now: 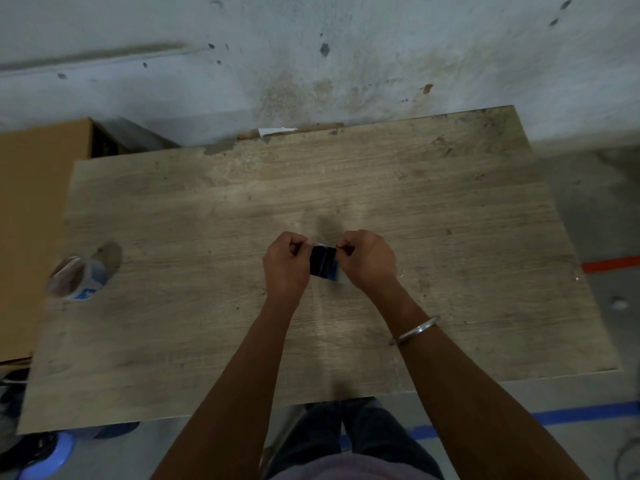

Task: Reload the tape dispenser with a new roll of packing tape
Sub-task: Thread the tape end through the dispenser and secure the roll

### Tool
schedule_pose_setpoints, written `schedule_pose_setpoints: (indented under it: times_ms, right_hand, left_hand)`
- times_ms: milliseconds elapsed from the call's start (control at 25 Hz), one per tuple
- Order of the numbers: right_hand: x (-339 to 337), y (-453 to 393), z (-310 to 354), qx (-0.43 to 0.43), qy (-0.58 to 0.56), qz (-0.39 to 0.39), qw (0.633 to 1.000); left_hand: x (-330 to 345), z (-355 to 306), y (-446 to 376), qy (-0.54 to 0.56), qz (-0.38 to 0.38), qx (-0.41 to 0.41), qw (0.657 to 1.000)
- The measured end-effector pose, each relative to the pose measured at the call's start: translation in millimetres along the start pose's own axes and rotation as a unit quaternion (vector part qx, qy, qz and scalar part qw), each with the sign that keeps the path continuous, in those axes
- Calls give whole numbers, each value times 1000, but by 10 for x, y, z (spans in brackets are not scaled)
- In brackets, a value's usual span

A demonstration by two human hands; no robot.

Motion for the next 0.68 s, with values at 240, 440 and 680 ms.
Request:
schedule_pose_setpoints:
  times_ms: [240,440,680]
  right_hand:
    - [-86,0,-16,-9,-6,37,999]
    - [-33,18,-12,58,-46,-9,997]
    - [-114,-26,-103,4,-15,88,996]
  left_hand:
    - [20,8,-59,69,48,-45,995]
    - [-18,-22,-94,100,48,-119,987]
    - [-107,-29,-42,259,138,-189,937]
Point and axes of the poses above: each hand's wrist, its own y-axis away from the middle knuckle, its own x-axis out of the palm, z = x × y, the point moved 1 cm from there along -y, towards the middle knuckle, and after that the axes turned 2 degrees about -x, right-handed, at the moved point
